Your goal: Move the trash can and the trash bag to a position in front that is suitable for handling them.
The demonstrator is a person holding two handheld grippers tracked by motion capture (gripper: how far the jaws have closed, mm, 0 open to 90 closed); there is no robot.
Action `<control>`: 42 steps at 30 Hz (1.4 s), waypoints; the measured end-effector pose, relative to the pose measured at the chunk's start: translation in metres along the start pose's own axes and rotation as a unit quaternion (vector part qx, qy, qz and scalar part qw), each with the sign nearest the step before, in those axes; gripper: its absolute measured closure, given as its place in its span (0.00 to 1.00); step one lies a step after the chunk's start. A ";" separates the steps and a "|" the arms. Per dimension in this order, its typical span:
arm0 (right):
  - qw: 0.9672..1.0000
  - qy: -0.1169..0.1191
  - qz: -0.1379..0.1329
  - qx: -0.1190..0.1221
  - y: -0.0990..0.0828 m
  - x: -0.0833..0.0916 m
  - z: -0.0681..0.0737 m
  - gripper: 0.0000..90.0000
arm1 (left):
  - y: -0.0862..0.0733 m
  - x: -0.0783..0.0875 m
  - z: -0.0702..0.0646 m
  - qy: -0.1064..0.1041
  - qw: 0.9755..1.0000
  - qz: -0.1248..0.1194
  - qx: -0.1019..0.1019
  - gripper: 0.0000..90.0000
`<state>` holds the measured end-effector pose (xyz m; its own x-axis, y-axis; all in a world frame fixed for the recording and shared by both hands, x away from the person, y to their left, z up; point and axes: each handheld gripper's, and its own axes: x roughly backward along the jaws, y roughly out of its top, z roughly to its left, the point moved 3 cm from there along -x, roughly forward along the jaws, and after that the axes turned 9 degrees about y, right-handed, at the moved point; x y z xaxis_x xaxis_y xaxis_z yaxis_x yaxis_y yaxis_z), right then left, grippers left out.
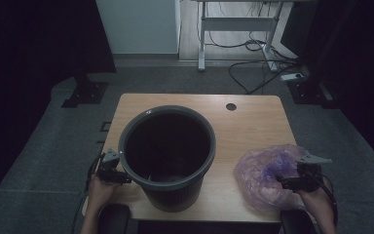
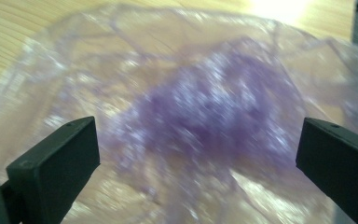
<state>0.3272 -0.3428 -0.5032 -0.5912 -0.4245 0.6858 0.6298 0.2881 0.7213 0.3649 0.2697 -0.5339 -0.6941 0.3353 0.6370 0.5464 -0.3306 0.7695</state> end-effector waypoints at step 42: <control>0.990 0.107 -0.034 0.081 0.048 -0.049 0.080 0.00 | 0.071 -0.022 -0.082 -0.073 0.995 -0.053 -0.044 0.00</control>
<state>0.3463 -0.2398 -0.4942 -0.4984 -0.6144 0.6117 0.4927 0.3798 0.7830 0.3804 0.1663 -0.4970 -0.6664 0.4958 0.5569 0.4255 -0.3605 0.8301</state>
